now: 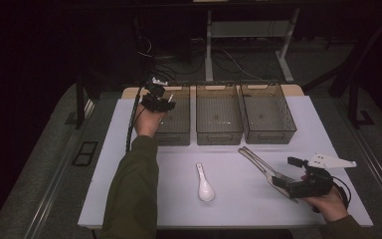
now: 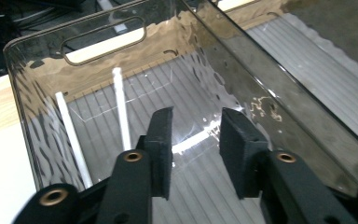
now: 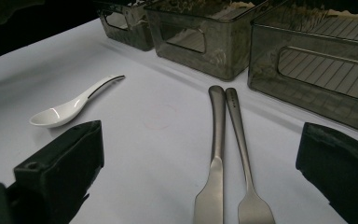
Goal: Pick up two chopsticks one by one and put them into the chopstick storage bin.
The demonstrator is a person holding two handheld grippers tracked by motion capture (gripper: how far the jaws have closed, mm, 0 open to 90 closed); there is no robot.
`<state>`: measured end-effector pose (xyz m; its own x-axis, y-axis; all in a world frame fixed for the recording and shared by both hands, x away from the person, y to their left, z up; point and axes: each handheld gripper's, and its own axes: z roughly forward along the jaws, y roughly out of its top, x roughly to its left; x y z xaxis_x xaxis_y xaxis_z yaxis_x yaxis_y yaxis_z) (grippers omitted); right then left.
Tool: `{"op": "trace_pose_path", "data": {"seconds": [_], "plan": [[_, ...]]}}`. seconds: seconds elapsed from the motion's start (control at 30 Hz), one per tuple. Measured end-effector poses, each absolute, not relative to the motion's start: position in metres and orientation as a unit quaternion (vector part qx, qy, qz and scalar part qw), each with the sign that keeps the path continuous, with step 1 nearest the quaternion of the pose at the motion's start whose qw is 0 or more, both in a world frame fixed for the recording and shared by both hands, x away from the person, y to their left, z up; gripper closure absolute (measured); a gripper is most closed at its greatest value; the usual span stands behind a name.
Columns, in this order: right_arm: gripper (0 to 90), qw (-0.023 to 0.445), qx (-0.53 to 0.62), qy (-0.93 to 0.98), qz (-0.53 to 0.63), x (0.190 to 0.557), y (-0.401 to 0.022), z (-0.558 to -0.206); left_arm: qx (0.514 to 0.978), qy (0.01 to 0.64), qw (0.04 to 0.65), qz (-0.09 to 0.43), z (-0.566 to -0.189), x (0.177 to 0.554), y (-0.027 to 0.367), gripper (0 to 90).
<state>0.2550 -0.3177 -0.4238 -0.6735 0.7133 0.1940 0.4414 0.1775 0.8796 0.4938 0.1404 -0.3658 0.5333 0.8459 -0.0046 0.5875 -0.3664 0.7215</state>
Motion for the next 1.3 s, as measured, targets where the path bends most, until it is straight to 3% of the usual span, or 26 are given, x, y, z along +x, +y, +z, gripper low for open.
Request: {"op": "trace_pose_path", "data": {"seconds": [0.7,1.07,1.3], "plan": [[0.9,0.129,0.385,0.759,0.509,0.258,-0.317,-0.426,0.811,0.372,0.429,0.144,-0.346,0.431,0.145,33.7],[0.9,0.133,0.387,0.759,0.507,0.255,-0.318,-0.426,0.822,0.334,0.441,0.132,-0.352,0.387,0.140,19.1],[0.9,0.133,0.391,0.756,0.508,0.253,-0.320,-0.426,0.817,0.326,0.459,0.124,-0.365,0.357,0.140,16.9]]}}
